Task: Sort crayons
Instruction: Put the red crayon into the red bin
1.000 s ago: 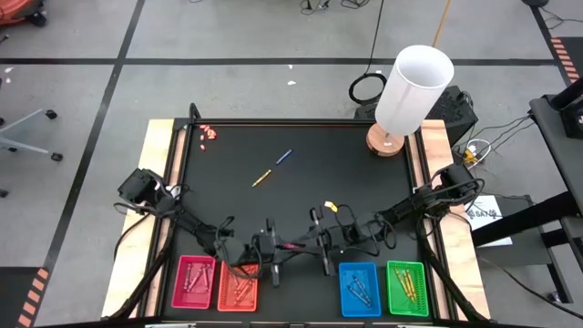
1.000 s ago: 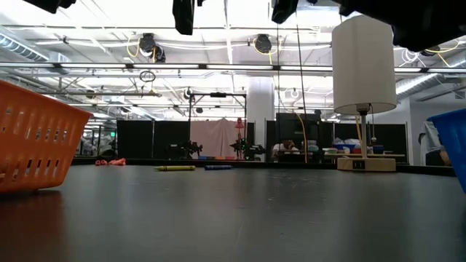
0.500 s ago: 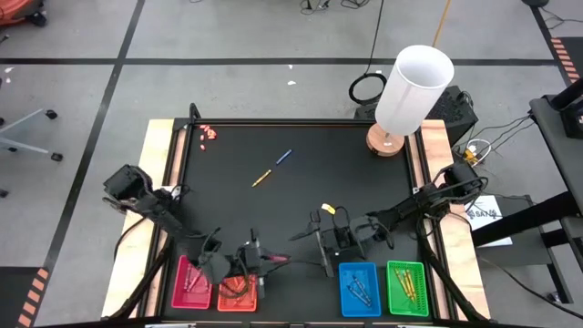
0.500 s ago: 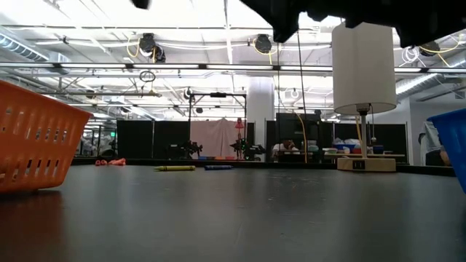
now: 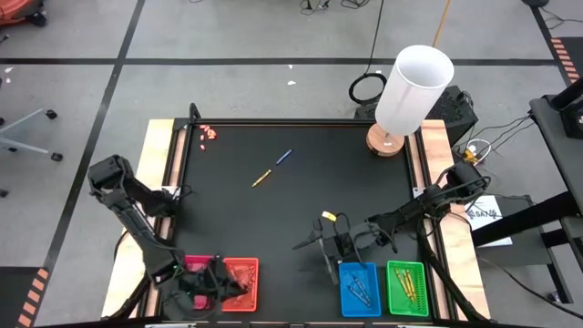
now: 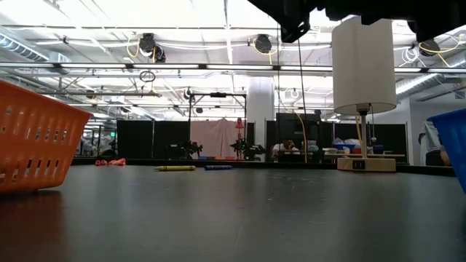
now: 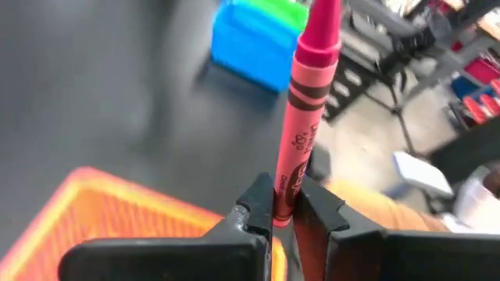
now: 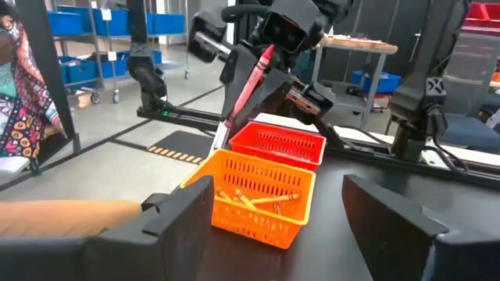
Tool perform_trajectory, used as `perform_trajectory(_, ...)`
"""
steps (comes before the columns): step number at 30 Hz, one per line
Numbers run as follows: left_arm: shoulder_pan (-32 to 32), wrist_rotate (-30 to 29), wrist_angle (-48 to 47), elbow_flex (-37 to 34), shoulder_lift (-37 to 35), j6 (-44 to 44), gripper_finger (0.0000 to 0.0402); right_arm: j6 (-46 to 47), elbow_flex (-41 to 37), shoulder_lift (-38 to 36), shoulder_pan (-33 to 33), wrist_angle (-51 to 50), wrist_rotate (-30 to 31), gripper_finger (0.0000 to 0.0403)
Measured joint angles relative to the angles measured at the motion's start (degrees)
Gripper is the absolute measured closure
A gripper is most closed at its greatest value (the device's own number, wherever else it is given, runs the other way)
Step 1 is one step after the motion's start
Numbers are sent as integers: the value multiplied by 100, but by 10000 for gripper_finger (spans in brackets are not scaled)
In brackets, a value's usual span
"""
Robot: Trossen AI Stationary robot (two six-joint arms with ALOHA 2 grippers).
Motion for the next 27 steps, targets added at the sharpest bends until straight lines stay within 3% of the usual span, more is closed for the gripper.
perform_trajectory(8,-426,1266,-1624,0,-311,-2267,373,-27,0,2,43,-53,0,138)
perform_trajectory(17,-459,3314,-3149,-2,-358,-4169,373,-42,0,2,41,-258,0,138)
perform_trajectory(27,-459,3467,-3516,-10,-591,-4194,373,-4,0,2,41,-261,0,138)
